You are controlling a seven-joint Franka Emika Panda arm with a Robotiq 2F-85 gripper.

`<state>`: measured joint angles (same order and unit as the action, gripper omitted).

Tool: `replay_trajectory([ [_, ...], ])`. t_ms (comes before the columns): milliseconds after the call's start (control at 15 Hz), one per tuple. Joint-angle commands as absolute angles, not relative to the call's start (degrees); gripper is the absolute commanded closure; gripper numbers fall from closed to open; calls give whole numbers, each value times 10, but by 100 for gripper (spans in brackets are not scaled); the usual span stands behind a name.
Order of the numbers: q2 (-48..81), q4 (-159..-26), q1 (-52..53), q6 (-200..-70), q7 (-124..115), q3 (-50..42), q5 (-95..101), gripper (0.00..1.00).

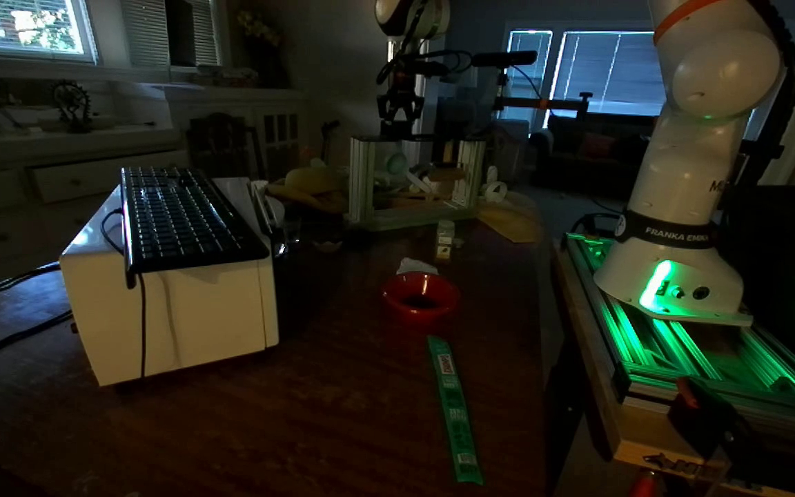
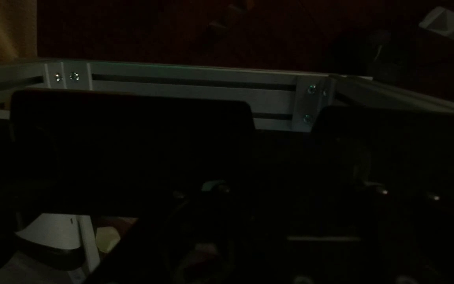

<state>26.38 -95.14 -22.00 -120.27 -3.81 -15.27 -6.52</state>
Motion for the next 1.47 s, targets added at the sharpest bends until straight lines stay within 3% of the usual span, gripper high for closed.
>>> replay_trajectory([
  [0, 275, -964, -228, -1224, -22, -147, -79, 54],
  [67, 275, -964, -228, -1225, -21, -147, -79, 69],
  [200, 271, -964, -228, -1227, -19, -146, -81, 77],
  [1400, 179, -1000, -200, -1134, -87, -166, -42, 78],
])
